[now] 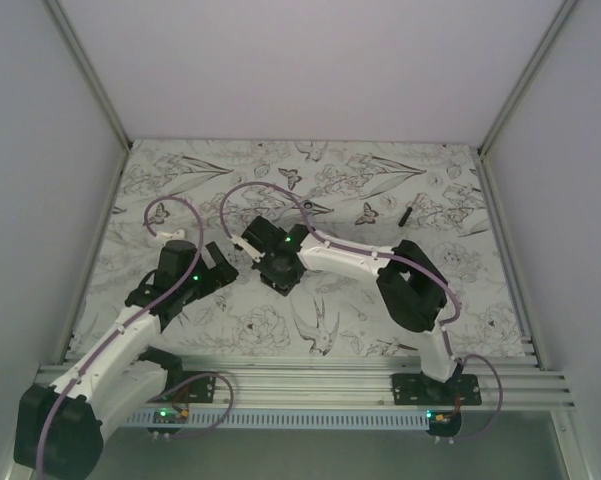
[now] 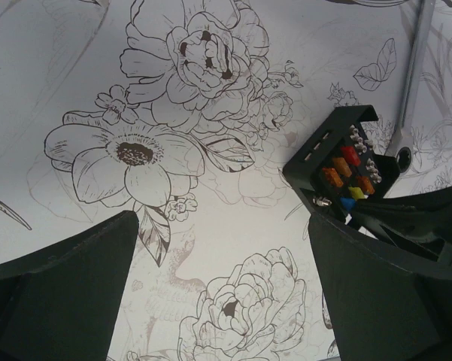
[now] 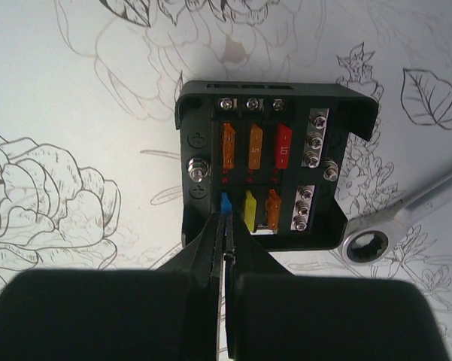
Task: Snap on the fuse box
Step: Install the fuse at the fuse box base.
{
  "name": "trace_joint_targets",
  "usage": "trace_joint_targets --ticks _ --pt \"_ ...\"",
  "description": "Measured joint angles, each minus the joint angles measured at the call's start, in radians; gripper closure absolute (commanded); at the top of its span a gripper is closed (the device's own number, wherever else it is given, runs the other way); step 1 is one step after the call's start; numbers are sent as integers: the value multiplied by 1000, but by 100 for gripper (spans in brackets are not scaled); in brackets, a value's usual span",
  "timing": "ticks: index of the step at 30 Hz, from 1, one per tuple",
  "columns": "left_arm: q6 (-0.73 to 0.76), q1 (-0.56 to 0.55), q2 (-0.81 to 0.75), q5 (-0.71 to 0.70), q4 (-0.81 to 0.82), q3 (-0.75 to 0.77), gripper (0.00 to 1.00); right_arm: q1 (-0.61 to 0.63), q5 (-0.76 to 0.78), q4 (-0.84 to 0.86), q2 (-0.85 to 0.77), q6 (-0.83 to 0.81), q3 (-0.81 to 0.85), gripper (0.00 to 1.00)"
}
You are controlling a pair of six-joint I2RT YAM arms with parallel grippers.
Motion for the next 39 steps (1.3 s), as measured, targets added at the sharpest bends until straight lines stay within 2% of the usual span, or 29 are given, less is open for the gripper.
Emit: trace_joint_targets --ticks 8,17,39 --pt "0 1 -20 -4 0 0 0 0 -1 17 18 4 8 100" --pt "0 1 -31 -4 -1 0 0 -10 3 169 -84 35 -154 100" --pt "0 1 -42 -3 -1 0 0 -42 -20 111 -156 76 -214 100"
